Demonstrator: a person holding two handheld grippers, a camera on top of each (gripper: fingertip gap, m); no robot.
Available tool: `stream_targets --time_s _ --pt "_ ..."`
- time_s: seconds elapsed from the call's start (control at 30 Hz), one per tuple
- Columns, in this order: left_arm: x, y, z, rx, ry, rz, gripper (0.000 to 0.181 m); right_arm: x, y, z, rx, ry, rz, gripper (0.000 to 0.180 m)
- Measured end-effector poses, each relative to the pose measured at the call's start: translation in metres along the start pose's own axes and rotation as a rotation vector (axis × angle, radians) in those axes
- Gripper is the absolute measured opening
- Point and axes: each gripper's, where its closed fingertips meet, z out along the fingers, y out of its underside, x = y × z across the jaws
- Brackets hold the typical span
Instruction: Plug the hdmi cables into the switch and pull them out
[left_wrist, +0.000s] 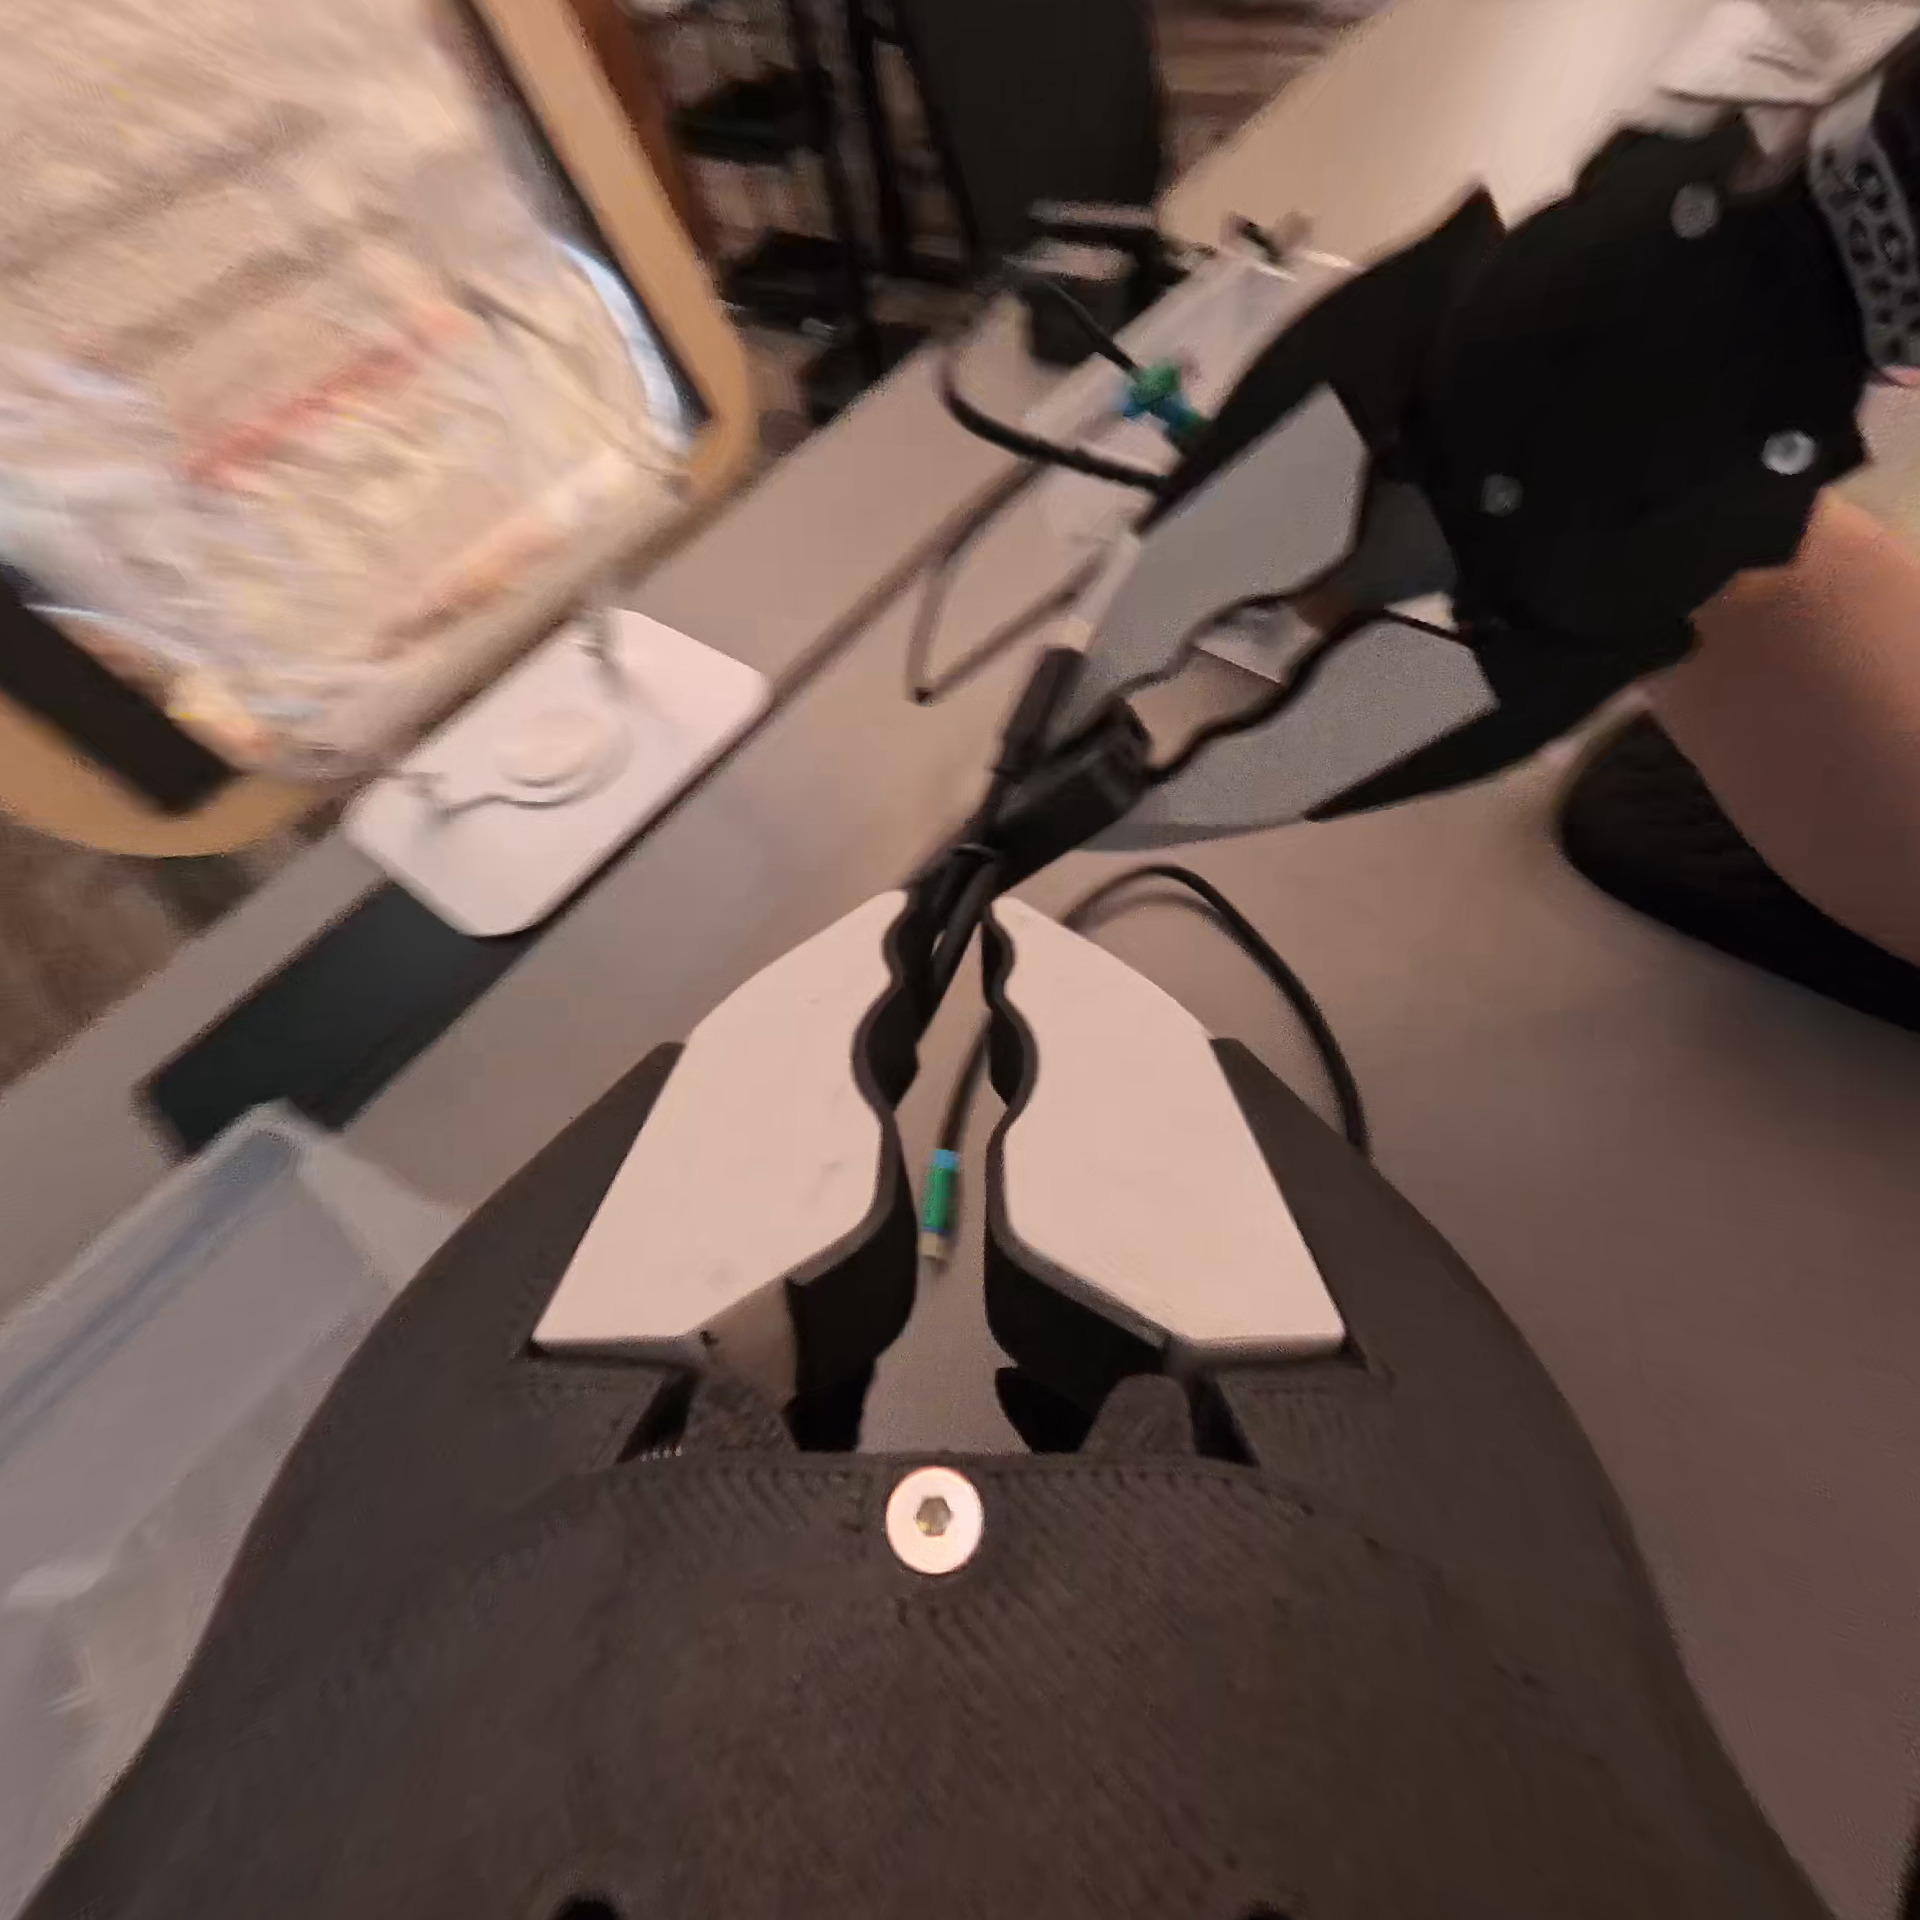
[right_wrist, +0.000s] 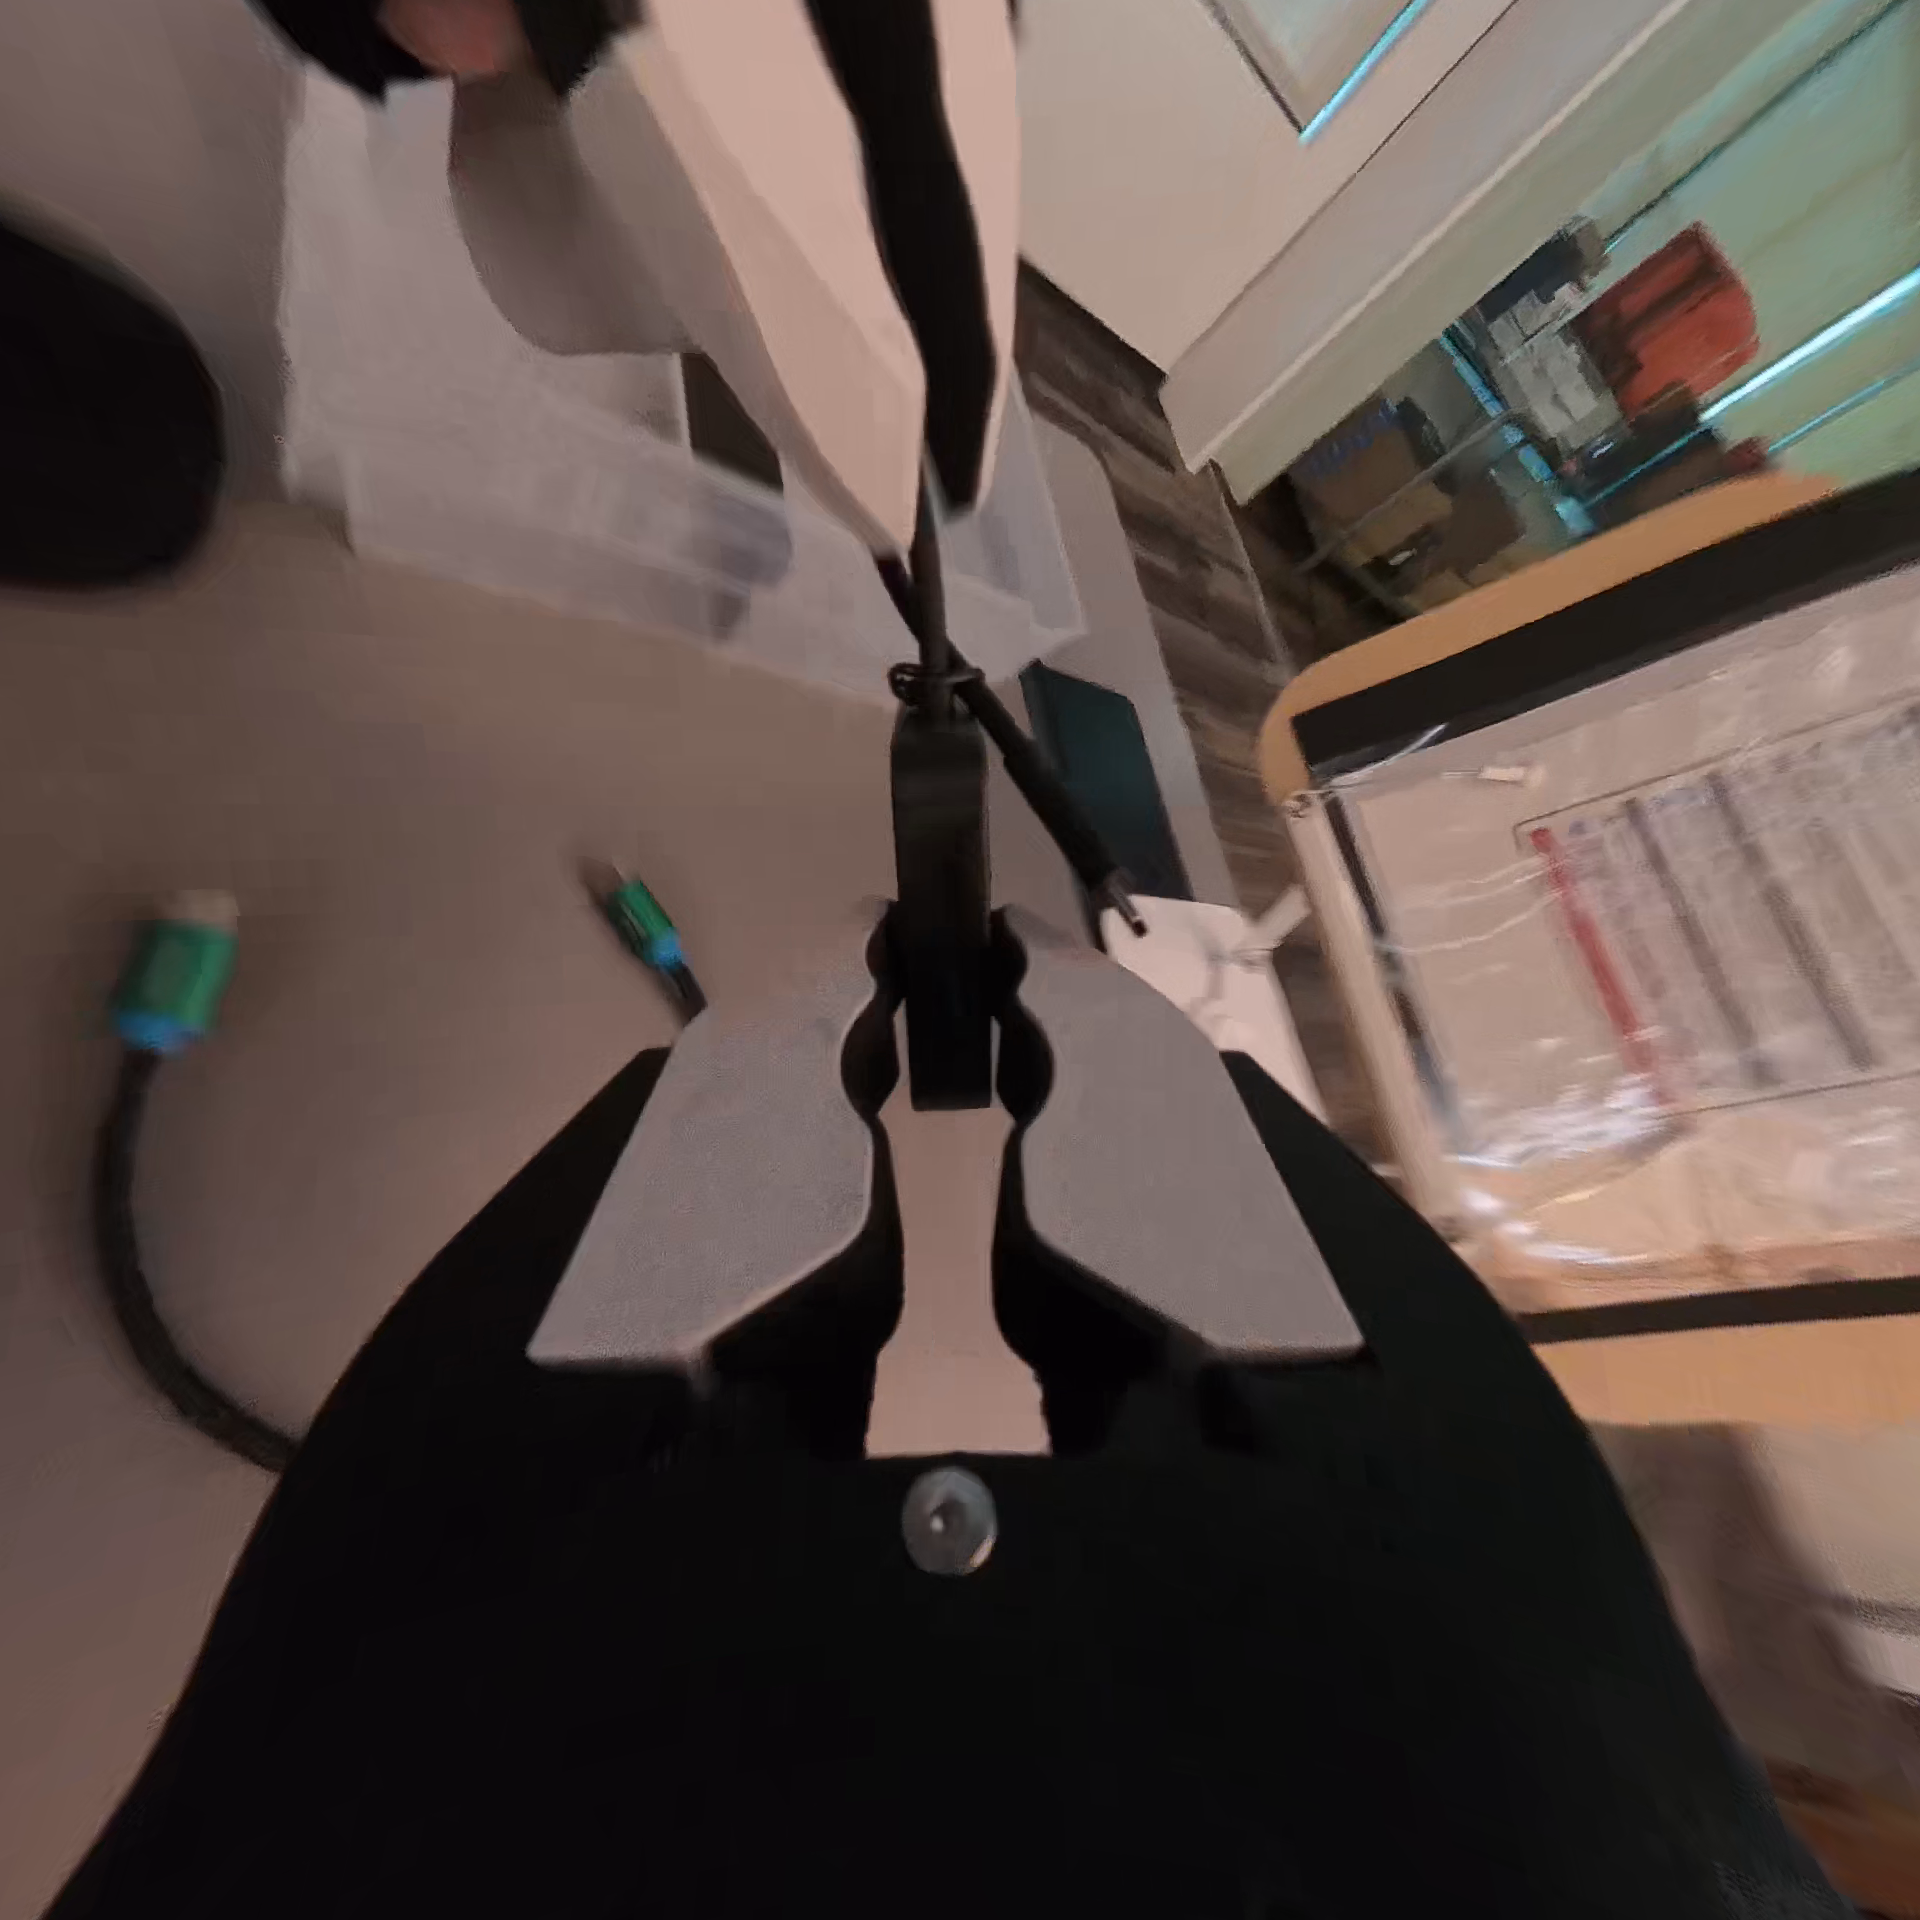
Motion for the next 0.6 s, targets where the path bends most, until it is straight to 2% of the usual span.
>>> stream_targets --time_s 0.07,0.13,0.17,0.27,0.4,0.47,0.53,0.6 --pt "-0.024 -0.025 -0.029 0.051 -0.204 0.016 0.035 0.005 -0.007 -0.005 0.098 -0.105 0.275 0.014" --pt "-0.03 -0.05 -0.057 0.14 -0.304 0.092 0.062 0.009 -0.015 -0.011 0.233 -0.287 0.629 0.013" --pt "-0.027 -0.059 -0.067 0.188 -0.317 0.145 0.067 0.01 -0.02 -0.015 0.303 -0.414 0.807 0.014" --pt "-0.014 -0.06 -0.079 0.218 -0.264 0.252 0.065 0.007 -0.031 -0.029 0.446 -0.819 1.223 0.013" --pt "0.008 -0.036 -0.069 0.202 0.046 0.23 0.063 -0.001 -0.049 -0.043 0.559 -1.242 1.487 0.015" --pt "0.003 -0.039 -0.071 0.259 0.036 0.315 0.066 -0.008 -0.059 -0.05 0.587 -1.426 1.543 0.013" --pt "0.013 -0.04 -0.074 0.32 0.012 0.47 0.066 -0.017 -0.064 -0.049 0.557 -1.491 1.546 0.014" --pt "0.025 -0.029 -0.067 0.25 0.007 0.565 0.061 -0.025 -0.065 -0.051 0.521 -1.556 1.543 0.014"
